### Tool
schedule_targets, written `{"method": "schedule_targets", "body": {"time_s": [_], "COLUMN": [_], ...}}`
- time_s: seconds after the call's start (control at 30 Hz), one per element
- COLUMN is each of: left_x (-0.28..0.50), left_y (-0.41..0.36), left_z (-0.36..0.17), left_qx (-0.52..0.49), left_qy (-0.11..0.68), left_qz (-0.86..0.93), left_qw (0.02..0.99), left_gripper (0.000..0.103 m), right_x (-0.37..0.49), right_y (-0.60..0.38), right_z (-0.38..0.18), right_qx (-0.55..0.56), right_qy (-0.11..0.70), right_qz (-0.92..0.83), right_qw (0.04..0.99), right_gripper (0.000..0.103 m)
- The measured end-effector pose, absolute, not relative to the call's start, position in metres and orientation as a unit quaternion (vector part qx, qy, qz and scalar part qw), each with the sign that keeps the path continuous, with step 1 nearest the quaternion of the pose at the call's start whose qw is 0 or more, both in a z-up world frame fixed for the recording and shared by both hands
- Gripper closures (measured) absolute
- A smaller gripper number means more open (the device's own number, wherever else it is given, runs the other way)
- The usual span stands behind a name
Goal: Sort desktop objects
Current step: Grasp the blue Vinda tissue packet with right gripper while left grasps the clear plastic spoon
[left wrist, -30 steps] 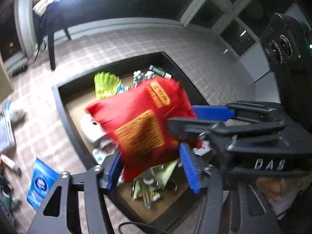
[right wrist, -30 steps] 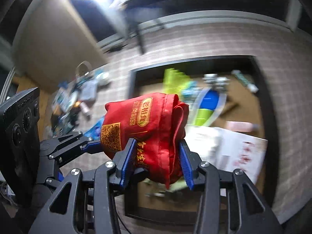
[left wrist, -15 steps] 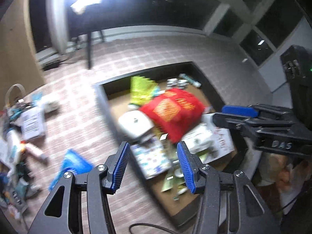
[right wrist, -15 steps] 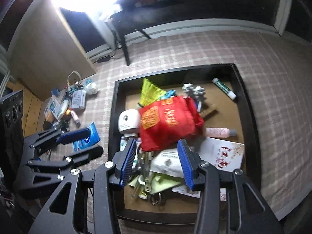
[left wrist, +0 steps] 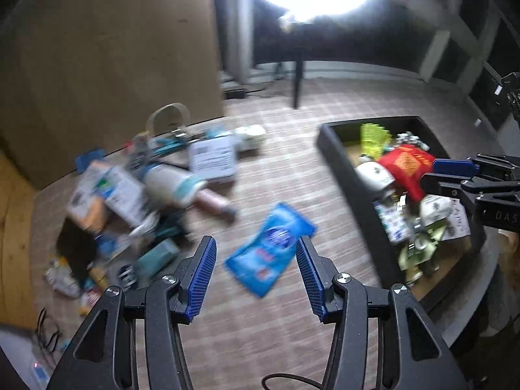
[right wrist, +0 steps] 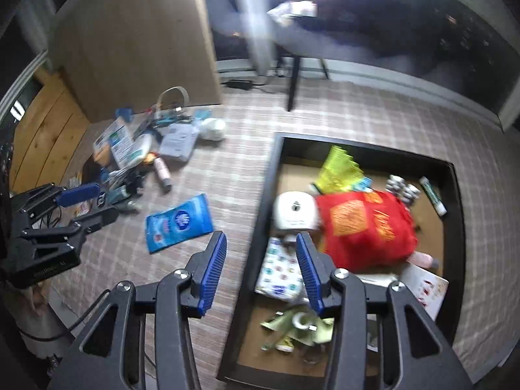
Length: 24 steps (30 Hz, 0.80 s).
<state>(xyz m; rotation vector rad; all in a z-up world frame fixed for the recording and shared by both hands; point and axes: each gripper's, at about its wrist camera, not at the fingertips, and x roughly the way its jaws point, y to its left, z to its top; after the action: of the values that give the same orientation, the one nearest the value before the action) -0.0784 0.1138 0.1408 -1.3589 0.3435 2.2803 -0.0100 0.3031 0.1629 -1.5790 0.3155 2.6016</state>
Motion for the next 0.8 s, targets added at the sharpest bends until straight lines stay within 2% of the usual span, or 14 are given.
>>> {"method": "schedule_targets", "body": {"time_s": [0.2, 0.47, 0.8], "left_x": [-0.086, -0.103, -0.103], "left_y": [0.049, -0.063, -0.081], "left_z": [0.129, 0.103, 0.074], "left_qx": [-0.511, -0.545, -0.565], "left_qy": [0.087, -0.008, -0.012], "left_qz": [0.834, 0.833, 0.817], "left_qw": [0.188, 0.097, 0.115], "left_gripper": [0.054, 0.056, 0.055], "right_x": [-0.030, -0.055, -0.082], "right_y": [0.262, 0.218, 0.172], "right_z": [0.160, 0.138, 0.110], "right_qx": [-0.514, -0.534, -0.566], "right_qy": [0.089, 0.078, 0.046], "right_qz": [0.853, 0.841, 0.818], "right_qw": [0.003, -0.043, -0.089], "right_gripper": [0.059, 0.059, 0.059]}}
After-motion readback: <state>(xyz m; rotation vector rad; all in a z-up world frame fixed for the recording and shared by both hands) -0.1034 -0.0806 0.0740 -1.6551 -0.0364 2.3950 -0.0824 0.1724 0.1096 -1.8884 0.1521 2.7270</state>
